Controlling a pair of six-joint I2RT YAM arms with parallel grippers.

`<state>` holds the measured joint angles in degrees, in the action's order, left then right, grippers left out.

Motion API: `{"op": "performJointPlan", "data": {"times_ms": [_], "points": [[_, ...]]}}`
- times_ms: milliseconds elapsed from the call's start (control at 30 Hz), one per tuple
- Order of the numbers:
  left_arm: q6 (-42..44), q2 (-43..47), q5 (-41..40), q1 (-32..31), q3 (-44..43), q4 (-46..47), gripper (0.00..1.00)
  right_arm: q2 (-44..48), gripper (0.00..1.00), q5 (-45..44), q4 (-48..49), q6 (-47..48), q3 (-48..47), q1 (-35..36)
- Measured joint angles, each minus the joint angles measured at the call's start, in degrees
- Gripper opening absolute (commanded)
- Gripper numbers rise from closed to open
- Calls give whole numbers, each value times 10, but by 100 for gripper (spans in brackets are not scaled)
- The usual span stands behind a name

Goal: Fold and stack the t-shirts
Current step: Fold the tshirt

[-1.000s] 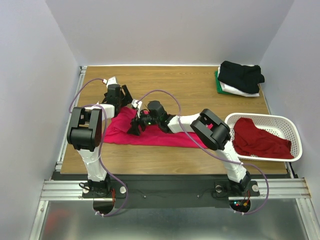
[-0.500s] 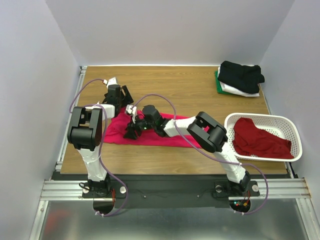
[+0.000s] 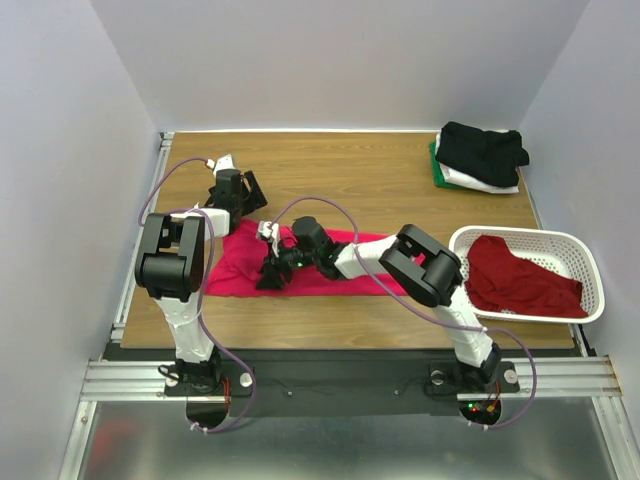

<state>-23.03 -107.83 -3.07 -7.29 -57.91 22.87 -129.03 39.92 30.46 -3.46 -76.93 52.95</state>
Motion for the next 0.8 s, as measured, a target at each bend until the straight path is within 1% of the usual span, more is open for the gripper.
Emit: {"op": "performJointPlan", "data": {"times_ms": [233, 333, 400, 433, 500, 600, 667, 700, 800], "points": [[0, 0, 0, 0, 0, 0, 86, 36, 54, 53, 0, 7, 34, 0], [0, 0, 0, 0, 0, 0, 86, 49, 60, 65, 0, 10, 48, 0], [0, 0, -2, 0, 0, 0, 86, 57, 65, 63, 0, 11, 58, 0], [0, 0, -4, 0, 0, 0, 86, 65, 65, 57, 0, 13, 68, 0], [-2, 0, -10, 0, 2, 6, 86, 87, 67, 33, -2, 13, 90, 0], [-5, 11, -24, 0, 16, 13, 86, 143, 67, -33, -5, 16, 136, 0], [-5, 29, -33, 0, 29, 13, 86, 170, 67, -74, -4, 13, 154, -1], [-6, 39, -37, 0, 35, 13, 86, 201, 67, -107, -4, 11, 171, -5], [-11, 70, -49, 2, 46, 14, 86, 237, 68, -160, 0, -1, 196, -20]]}}
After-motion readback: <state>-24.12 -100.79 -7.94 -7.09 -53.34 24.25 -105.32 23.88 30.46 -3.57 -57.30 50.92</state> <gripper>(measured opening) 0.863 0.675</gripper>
